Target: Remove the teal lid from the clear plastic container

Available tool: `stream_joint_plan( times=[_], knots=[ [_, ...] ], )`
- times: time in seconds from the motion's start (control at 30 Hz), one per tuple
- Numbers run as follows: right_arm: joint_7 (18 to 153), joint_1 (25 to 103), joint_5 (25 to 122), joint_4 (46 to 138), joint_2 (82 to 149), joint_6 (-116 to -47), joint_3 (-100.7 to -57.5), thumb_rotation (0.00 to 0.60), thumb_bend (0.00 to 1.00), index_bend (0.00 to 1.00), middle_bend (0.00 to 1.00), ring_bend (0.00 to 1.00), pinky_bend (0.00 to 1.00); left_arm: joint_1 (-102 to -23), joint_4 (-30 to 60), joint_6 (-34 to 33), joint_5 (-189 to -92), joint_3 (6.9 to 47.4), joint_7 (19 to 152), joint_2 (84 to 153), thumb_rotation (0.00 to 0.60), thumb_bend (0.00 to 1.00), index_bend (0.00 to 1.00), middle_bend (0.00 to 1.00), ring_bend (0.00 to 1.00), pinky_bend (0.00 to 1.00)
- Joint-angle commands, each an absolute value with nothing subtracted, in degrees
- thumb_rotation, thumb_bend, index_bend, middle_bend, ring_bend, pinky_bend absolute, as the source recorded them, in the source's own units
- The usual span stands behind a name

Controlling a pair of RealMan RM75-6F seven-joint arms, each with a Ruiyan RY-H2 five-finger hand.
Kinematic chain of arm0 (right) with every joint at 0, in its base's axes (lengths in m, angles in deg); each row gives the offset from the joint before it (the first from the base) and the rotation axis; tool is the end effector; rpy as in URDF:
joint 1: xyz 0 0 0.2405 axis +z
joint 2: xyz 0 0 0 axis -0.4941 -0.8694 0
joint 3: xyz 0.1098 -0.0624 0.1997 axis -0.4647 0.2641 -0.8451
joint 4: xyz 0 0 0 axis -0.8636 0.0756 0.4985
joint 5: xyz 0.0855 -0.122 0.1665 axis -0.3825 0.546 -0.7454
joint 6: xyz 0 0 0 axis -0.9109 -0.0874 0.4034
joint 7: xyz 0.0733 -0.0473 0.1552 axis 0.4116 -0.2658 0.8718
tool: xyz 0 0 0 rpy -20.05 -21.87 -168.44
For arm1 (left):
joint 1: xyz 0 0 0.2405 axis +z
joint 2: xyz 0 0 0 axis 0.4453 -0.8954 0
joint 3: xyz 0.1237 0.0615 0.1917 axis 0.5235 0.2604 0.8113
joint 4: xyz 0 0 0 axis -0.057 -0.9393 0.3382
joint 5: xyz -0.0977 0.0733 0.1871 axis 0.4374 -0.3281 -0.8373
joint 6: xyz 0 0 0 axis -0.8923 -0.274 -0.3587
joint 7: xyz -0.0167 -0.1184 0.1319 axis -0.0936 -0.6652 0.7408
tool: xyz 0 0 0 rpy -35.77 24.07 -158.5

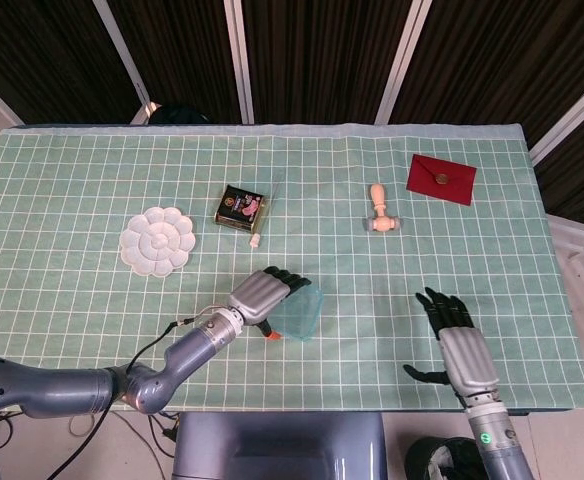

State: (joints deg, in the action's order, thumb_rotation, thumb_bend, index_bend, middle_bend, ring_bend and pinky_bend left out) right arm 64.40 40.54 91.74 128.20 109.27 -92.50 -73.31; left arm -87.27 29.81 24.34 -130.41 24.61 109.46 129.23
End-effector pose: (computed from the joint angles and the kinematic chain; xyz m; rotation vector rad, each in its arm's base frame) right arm -0.1806 -0.2277 0.0358 1.5235 -1.1414 1.0221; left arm -0.0139 0.3388 -0.1133 -2.2890 -0.9889 -0.8688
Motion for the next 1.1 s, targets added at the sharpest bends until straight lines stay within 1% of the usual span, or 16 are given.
stream_joint_plan(
  times=[0.03, 0.23, 0.5, 0.77, 1.1],
  knots=[
    [60.46, 42.45, 91.13, 129.91, 113.85, -91.10, -73.34, 0.600, 0.21, 0.00, 0.00, 0.00, 0.00, -87.65, 29.86, 24.49, -130.77, 24.90, 108.94, 129.27, 0.600, 0.15, 0.27, 0.28, 0.29, 0.40],
    [55.80, 44.61, 89.39, 129.64, 121.34, -90.01, -73.78, 0.600, 0.21, 0.00, 0.00, 0.00, 0.00, -88.86, 30.80, 25.06, -130.42, 25.43, 108.66, 128.76, 0.600, 0.15, 0.27, 0.27, 0.28, 0.40],
    [52.32, 46.35, 86.47, 128.11, 127.42, -90.36, -75.05, 0.600, 0.21, 0.00, 0.00, 0.00, 0.00, -90.63, 31.27, 25.99, -129.30, 26.24, 108.33, 128.74, 0.600, 0.15, 0.27, 0.27, 0.28, 0.40],
    [50.89, 47.34, 83.99, 125.80, 130.84, -91.31, -76.20, 0.600, 0.21, 0.00, 0.00, 0.00, 0.00, -91.94, 31.43, 26.04, -128.61, 26.97, 107.95, 129.34, 0.600, 0.15, 0.27, 0.27, 0.28, 0.40],
    [50.26, 47.81, 81.85, 125.06, 132.93, -92.04, -75.84, 0.600, 0.21, 0.00, 0.00, 0.00, 0.00, -93.01, 31.74, 25.11, -127.77, 27.30, 107.42, 130.17, 0.600, 0.15, 0.27, 0.27, 0.28, 0.40]
  ],
)
